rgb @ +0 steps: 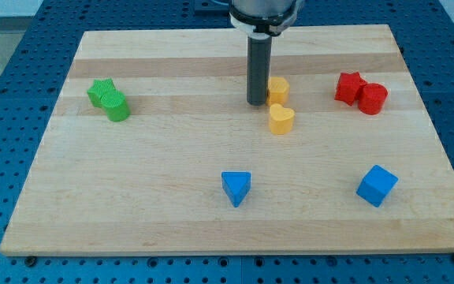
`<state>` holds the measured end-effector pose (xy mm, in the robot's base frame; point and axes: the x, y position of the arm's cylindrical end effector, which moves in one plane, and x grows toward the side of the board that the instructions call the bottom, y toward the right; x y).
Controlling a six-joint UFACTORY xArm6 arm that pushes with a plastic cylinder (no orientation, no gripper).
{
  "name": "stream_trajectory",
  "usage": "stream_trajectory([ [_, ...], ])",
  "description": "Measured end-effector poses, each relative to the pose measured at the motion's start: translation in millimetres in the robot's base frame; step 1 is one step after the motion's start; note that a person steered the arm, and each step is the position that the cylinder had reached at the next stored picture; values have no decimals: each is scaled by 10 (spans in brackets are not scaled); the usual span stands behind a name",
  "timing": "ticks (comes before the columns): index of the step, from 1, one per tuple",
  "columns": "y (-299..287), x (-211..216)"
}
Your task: Place the yellow blocks diagonal to each other
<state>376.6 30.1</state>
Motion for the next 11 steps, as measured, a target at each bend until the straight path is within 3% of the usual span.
stream_trajectory([
  [1, -42, 156],
  [3, 79, 1078],
  [4, 753, 973],
  [5, 823, 231],
  [6, 814, -180],
  [11, 608, -23],
])
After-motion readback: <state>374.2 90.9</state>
